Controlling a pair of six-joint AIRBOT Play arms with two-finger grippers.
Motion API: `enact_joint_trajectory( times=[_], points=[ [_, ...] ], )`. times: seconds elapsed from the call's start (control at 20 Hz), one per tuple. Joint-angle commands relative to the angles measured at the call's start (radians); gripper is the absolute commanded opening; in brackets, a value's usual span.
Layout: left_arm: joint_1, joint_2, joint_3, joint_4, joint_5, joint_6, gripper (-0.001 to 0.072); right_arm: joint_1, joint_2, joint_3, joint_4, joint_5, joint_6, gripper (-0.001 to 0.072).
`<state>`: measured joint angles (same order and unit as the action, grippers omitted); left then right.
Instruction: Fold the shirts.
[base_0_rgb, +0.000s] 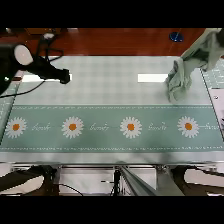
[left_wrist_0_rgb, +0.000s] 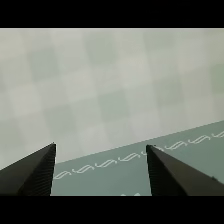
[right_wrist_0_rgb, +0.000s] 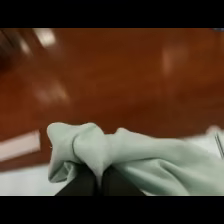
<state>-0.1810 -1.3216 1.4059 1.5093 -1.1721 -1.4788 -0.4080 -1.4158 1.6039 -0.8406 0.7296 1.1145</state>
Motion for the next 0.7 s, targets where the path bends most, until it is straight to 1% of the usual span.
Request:
enact_joint_trajectory(
  times=[0.0, 0.15, 0.3, 0.5, 0.6, 0.65],
  points=[
    [0.000, 0.086, 0.180, -0.018, -0.105, 0.000, 0.0649, 0.000, 0.214, 0.065, 0.096, 0.034, -0.016, 0.0026],
    [0.000, 0.210, 0.317, -0.051, -0.105, 0.000, 0.0649, 0.000, 0.362, 0.106, 0.191, 0.033, -0.016, 0.0027],
    [0.000, 0.344, 0.376, -0.053, -0.105, 0.000, 0.0649, 0.000, 0.466, 0.153, 0.254, 0.033, -0.007, 0.0027],
    [0.000, 0.505, 0.377, -0.053, -0.134, -0.001, 0.0649, 0.000, 0.536, 0.171, 0.285, 0.042, 0.036, 0.0027],
    [0.000, 0.558, 0.377, -0.053, -0.178, -0.024, 0.0649, 0.000, 0.539, 0.170, 0.285, 0.097, 0.079, 0.0027],
    [0.000, 0.579, 0.377, -0.053, -0.204, -0.035, 0.0649, 0.001, 0.533, 0.171, 0.286, 0.146, 0.097, 0.0027]
  ],
)
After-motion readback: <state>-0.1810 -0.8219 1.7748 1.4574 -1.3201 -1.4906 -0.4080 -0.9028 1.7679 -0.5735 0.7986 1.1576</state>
